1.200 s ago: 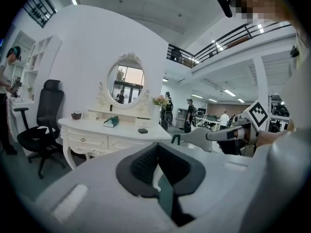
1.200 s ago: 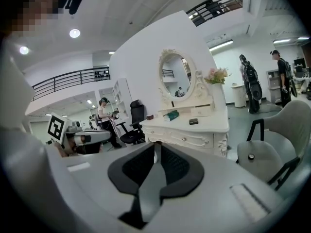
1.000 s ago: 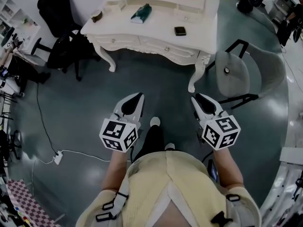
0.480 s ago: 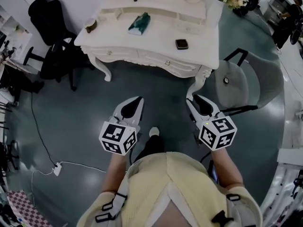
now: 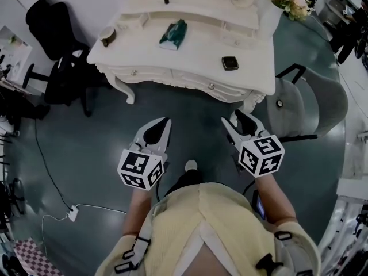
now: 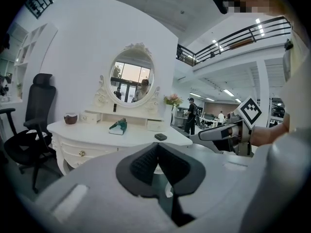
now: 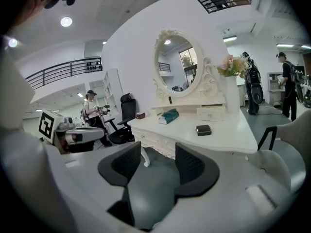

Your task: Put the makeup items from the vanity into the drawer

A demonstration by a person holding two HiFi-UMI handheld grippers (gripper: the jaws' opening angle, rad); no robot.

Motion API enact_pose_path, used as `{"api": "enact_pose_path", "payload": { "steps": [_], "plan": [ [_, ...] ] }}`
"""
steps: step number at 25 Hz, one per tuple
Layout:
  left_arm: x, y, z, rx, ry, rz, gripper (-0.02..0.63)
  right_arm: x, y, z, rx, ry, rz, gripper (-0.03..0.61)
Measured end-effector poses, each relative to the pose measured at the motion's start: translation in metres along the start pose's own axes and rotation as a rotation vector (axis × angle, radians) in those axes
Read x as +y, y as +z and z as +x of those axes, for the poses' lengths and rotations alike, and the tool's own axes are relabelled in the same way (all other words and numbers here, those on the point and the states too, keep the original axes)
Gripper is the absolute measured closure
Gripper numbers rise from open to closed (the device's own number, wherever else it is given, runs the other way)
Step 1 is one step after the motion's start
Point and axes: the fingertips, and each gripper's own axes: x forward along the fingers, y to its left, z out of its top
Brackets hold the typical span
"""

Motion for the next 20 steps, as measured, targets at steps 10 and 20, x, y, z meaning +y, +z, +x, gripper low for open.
{"api": "enact_pose_path", "payload": {
  "steps": [10, 20],
  "plan": [
    [0.036, 0.005, 0.033, 0.012, -0.011, 0.024, 0.614, -0.039, 0.018, 0.040, -0.006, -0.141, 0.010, 0.329],
    [0.057, 0.016, 0.106, 0.034, 0.013, 0.008, 0.614, -0.119, 0.037, 0.102, 0.024, -0.199, 0.047, 0.319]
  ]
}}
